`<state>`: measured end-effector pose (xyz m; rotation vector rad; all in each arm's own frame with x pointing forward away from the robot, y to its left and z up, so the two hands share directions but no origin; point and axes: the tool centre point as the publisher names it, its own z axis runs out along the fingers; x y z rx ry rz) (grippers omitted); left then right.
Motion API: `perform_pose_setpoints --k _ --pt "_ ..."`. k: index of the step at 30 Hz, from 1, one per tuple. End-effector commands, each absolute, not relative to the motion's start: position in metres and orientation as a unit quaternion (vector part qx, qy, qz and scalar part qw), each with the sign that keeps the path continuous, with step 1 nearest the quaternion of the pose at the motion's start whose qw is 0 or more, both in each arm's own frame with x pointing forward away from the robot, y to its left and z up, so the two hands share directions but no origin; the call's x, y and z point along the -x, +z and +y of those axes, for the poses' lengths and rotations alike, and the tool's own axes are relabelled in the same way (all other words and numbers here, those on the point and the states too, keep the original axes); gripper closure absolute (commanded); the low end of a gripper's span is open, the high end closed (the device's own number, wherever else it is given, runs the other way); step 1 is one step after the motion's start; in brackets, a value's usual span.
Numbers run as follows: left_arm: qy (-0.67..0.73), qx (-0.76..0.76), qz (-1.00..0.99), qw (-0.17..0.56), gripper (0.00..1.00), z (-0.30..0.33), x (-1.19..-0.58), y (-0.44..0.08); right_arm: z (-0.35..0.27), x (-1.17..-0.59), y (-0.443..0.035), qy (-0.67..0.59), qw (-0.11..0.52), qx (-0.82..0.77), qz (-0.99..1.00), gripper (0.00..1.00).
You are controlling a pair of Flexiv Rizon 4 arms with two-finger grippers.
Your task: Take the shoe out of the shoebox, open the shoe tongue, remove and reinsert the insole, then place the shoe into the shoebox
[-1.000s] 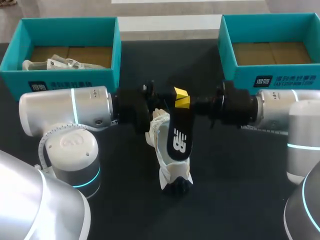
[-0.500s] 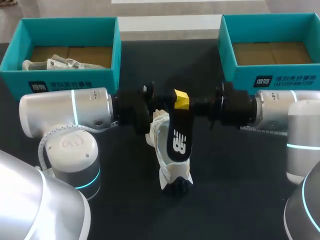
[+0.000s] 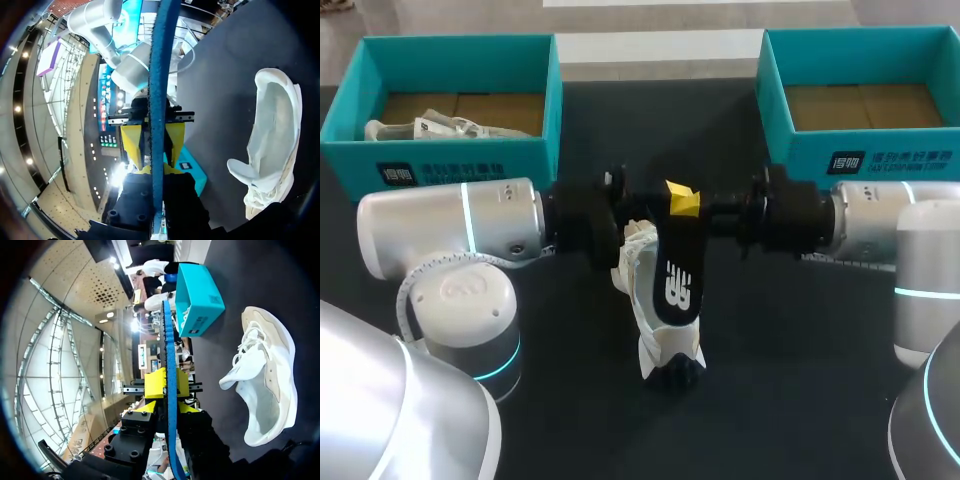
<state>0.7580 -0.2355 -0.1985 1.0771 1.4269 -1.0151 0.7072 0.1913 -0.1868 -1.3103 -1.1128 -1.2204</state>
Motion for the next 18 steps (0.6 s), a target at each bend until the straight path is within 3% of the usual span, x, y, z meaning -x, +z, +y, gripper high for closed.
perform_pose_setpoints --k 1,18 --pt "-0.424 -0.446 0.596 0.516 1.00 -0.234 -0.759 -0.199 0.183 -0.698 -0.186 -0.499 0.488 0.552 -0.456 0.00" --pt "-0.516 -0.396 0.605 0.459 1.00 -0.206 -0.736 -0.185 0.132 -0.705 -0.177 -0.524 0.413 0.548 -0.505 0.00"
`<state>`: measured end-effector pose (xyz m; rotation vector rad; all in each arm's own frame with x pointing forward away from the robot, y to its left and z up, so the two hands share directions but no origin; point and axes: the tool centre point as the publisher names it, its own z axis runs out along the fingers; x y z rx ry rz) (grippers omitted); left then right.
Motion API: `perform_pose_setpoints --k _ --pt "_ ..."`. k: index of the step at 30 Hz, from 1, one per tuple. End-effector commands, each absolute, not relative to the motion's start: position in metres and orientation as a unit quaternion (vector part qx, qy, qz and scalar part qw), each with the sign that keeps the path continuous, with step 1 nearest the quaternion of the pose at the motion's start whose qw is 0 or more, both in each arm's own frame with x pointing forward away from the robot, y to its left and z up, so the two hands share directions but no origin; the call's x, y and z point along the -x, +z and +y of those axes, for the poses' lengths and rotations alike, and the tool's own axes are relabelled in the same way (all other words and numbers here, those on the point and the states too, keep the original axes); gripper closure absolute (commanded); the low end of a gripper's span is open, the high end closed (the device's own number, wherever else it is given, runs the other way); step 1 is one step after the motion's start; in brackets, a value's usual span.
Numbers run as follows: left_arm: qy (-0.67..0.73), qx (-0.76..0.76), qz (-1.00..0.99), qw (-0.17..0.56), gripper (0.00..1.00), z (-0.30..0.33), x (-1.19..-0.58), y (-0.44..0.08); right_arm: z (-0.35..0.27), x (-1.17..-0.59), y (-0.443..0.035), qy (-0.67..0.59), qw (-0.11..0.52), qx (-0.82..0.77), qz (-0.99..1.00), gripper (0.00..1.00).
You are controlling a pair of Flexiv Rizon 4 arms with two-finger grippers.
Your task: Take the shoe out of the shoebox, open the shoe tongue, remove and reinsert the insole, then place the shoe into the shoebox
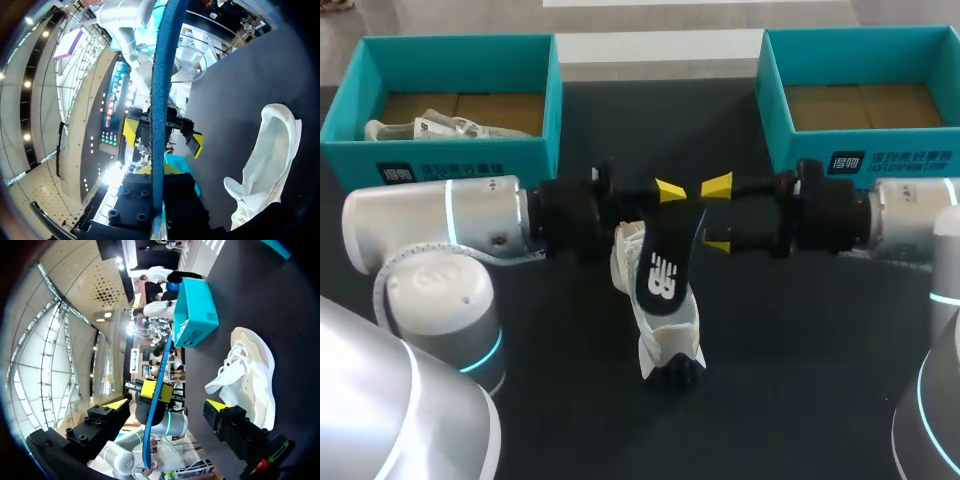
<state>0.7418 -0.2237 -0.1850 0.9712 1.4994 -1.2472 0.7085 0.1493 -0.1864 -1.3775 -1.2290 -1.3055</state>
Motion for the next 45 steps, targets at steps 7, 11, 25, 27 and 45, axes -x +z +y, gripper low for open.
perform_pose_setpoints --k 7,11,25,27,45 --pt "-0.526 -0.389 0.607 0.452 1.00 -0.201 -0.732 -0.184 0.121 -0.709 -0.173 -0.526 0.363 0.549 -0.538 0.00" --pt "-0.526 -0.389 0.607 0.452 1.00 -0.201 -0.732 -0.184 0.121 -0.709 -0.173 -0.526 0.363 0.549 -0.538 0.00" --pt "-0.526 -0.389 0.607 0.452 1.00 -0.201 -0.732 -0.184 0.132 -0.725 -0.152 -0.497 0.222 0.444 -0.711 0.00" --pt "-0.526 -0.389 0.607 0.452 1.00 -0.201 -0.732 -0.184 0.134 -0.723 -0.149 -0.476 0.164 0.378 -0.777 0.00" --pt "-0.526 -0.389 0.607 0.452 1.00 -0.201 -0.732 -0.184 0.134 -0.713 -0.159 -0.445 0.103 0.156 -0.876 0.00"
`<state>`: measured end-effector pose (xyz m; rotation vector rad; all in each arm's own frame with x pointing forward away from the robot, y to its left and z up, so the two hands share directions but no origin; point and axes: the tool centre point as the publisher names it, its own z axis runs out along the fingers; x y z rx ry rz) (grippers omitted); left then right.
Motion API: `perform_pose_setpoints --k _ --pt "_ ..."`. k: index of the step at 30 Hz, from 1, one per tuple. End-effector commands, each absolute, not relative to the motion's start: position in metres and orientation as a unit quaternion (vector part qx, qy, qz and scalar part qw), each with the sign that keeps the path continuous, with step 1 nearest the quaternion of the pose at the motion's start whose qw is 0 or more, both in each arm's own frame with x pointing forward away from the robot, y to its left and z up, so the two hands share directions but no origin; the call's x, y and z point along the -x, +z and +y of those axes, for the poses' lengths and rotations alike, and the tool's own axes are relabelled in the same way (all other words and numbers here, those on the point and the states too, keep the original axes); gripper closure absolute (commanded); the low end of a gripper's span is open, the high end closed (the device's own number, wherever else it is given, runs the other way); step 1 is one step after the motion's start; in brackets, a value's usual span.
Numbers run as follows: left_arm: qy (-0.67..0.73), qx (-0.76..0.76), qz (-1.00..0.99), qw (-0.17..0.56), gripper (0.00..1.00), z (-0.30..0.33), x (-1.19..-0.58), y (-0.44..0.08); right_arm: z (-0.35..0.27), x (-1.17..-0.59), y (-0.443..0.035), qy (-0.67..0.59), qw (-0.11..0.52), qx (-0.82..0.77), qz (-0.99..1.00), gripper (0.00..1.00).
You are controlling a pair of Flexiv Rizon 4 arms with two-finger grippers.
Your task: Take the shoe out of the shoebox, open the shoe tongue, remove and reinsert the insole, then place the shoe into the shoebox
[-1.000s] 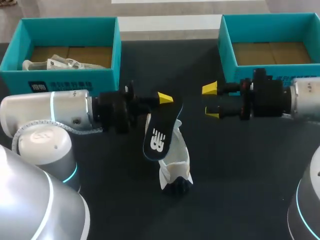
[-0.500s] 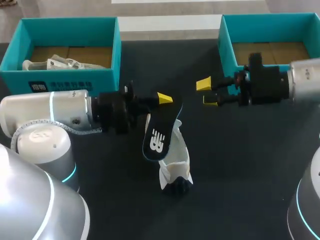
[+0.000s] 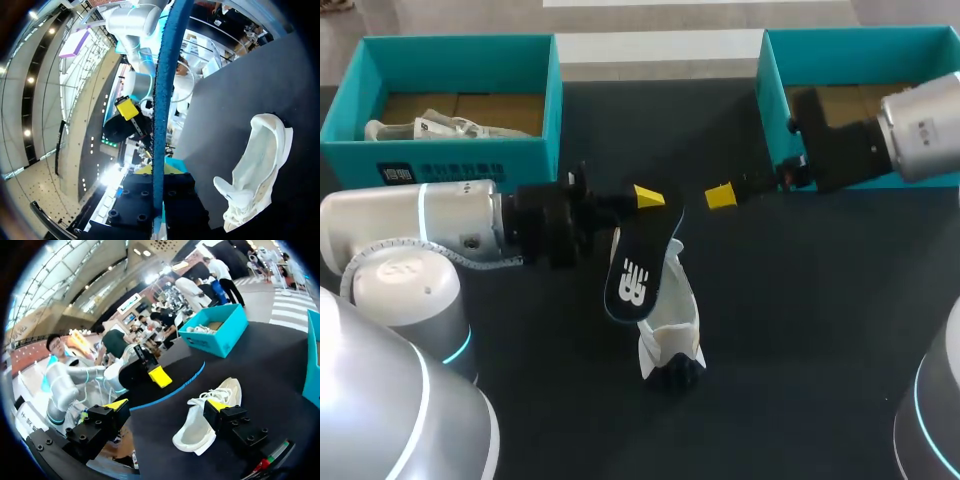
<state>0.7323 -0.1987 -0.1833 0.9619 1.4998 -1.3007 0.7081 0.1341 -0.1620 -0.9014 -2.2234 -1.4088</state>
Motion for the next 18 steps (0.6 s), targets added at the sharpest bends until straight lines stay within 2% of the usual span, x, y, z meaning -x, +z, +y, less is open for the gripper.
perform_pose_setpoints --k 1,5,7,12,18 --pt "-0.526 -0.389 0.607 0.452 1.00 -0.201 -0.732 -0.184 0.134 -0.713 -0.159 -0.445 0.103 0.156 -0.876 0.00" --pt "-0.549 -0.376 0.604 0.438 1.00 -0.200 -0.730 -0.183 0.131 -0.714 -0.161 -0.440 0.089 0.151 -0.881 0.00" --pt "-0.558 -0.369 0.611 0.423 1.00 -0.196 -0.723 -0.182 0.127 -0.716 -0.160 -0.429 0.030 0.131 -0.893 0.00" --pt "-0.590 -0.334 0.618 0.399 1.00 -0.180 -0.711 -0.177 0.123 -0.718 -0.161 -0.398 -0.061 0.087 -0.911 0.00" --pt "-0.615 -0.299 0.624 0.377 1.00 -0.171 -0.688 -0.177 0.121 -0.716 -0.173 -0.371 -0.084 0.047 -0.924 0.00"
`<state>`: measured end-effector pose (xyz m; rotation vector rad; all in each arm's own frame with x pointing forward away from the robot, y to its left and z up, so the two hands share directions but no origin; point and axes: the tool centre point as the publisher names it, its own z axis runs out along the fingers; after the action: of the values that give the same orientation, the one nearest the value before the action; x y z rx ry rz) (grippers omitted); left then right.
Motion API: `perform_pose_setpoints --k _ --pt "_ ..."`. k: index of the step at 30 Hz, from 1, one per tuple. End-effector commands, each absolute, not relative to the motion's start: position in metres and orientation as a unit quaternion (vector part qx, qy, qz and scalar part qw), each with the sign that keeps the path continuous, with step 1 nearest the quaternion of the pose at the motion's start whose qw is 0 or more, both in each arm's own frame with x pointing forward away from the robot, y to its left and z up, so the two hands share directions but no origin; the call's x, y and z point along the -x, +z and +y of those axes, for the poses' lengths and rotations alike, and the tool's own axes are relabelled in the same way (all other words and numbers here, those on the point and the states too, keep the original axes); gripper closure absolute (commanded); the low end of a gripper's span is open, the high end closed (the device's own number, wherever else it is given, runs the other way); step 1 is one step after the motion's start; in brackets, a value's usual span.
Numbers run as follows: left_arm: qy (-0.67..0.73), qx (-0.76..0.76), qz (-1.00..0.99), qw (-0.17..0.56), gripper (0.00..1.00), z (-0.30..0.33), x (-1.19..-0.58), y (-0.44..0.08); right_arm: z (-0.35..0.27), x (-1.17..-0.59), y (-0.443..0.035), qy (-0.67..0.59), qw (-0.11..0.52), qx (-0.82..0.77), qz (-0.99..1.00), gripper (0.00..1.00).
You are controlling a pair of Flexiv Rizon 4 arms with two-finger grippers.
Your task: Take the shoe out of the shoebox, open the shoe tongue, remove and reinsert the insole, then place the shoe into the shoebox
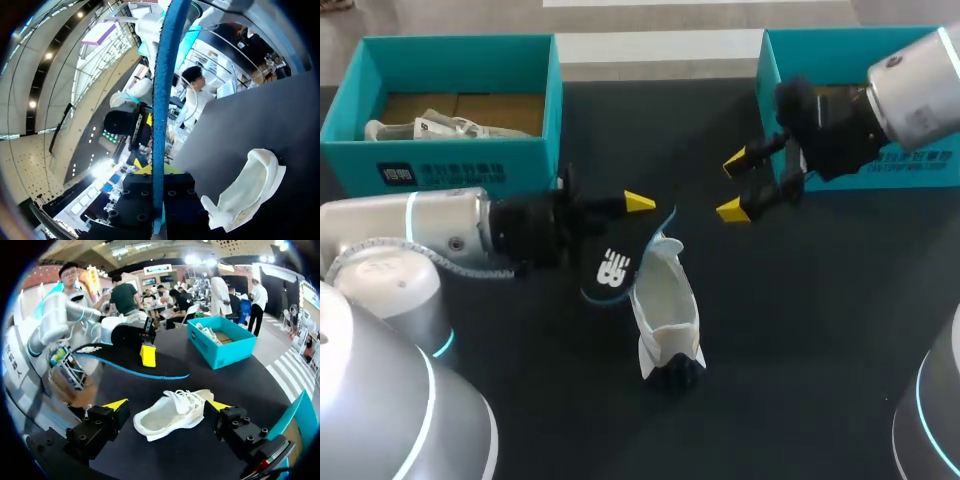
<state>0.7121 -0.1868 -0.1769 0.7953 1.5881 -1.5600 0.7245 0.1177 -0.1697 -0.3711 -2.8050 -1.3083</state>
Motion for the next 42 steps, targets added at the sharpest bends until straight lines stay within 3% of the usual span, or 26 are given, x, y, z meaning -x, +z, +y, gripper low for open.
perform_pose_setpoints --k 1,8,21,42 --pt "-0.616 -0.297 0.625 0.377 1.00 -0.171 -0.683 -0.179 0.122 -0.716 -0.175 -0.368 -0.090 0.033 -0.925 0.00" --pt "-0.635 -0.278 0.620 0.367 1.00 -0.174 -0.651 -0.186 0.130 -0.705 -0.196 -0.345 -0.126 -0.017 -0.930 0.00" --pt "-0.655 -0.253 0.623 0.346 1.00 -0.180 -0.621 -0.199 0.130 -0.674 -0.239 -0.359 -0.089 -0.017 -0.929 0.00" --pt "-0.654 -0.254 0.631 0.332 1.00 -0.185 -0.619 -0.207 0.131 -0.682 -0.252 -0.322 -0.096 -0.056 -0.940 0.00"
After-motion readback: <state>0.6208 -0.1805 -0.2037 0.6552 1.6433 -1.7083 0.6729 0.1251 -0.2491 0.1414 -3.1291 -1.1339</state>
